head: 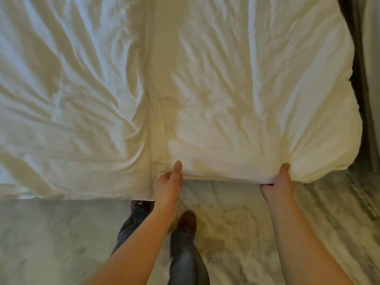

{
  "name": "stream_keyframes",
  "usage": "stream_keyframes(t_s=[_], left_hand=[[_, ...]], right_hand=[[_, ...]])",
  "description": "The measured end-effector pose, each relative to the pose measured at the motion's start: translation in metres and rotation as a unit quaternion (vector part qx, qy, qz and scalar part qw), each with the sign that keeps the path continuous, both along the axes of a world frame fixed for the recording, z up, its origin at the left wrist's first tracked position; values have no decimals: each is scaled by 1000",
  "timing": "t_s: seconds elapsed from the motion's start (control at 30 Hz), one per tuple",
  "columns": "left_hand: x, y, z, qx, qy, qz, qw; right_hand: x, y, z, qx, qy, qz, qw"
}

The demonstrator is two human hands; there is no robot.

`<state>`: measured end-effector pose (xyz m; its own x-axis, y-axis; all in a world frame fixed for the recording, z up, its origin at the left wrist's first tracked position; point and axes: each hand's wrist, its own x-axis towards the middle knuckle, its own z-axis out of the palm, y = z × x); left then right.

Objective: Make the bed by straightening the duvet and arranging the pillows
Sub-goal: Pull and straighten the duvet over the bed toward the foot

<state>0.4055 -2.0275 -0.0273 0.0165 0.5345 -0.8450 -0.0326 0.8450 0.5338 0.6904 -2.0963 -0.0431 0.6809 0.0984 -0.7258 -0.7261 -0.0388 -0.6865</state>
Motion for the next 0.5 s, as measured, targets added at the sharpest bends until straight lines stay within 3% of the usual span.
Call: stream_keyframes(t_s=[0.07, 0.13, 0.33, 0.5], left_hand=[[15, 9, -7, -83, -145, 182, 969], [32, 15, -7, -79, -194, 274, 939], [46, 33, -10, 10, -208, 419, 884], [33, 17, -5, 75, -111, 460, 878]], right_hand=[[4, -6, 3, 22, -7, 19, 1000], [10, -12, 5, 48, -13, 39, 998], [35, -31, 4, 97, 34, 104, 989], [70, -40, 2, 147, 74, 161, 973]])
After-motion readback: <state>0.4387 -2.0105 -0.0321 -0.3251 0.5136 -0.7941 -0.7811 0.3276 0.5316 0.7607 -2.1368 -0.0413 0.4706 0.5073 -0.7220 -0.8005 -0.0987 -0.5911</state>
